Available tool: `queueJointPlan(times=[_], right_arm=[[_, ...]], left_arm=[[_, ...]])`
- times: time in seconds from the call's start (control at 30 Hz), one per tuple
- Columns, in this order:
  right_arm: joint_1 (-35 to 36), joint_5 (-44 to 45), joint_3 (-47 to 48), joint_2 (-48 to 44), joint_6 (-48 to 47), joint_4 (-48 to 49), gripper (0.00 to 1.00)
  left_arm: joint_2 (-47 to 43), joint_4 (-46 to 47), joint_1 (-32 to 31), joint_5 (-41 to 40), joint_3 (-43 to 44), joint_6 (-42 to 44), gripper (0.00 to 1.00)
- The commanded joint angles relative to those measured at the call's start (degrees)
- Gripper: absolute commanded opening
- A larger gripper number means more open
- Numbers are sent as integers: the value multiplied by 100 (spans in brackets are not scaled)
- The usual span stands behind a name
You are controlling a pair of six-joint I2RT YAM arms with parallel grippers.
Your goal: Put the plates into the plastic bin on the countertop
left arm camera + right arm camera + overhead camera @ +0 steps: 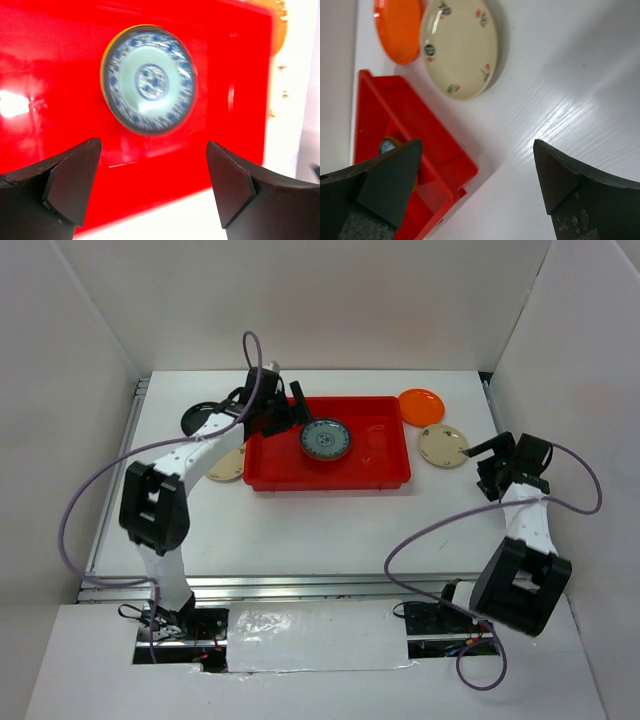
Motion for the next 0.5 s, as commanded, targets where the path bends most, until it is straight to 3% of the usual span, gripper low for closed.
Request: queueJointPlan(times=[0.0, 0.13, 0.27, 0.47], right_arm=[[57, 512, 379, 805, 113, 288, 100], [154, 425, 466, 1516, 245, 814, 100], [408, 539, 1082, 2369, 175, 676, 100], [532, 697, 1863, 3599, 289, 588, 97]], left_arm=[[-1242, -688, -281, -1151, -89, 251, 99], [-2461, -1084, -150, -1565, -713, 356, 99], [-3457, -1252, 175, -1311, -1600, 645, 99], [-4546, -1841, 387, -1153, -2129, 1067, 99]])
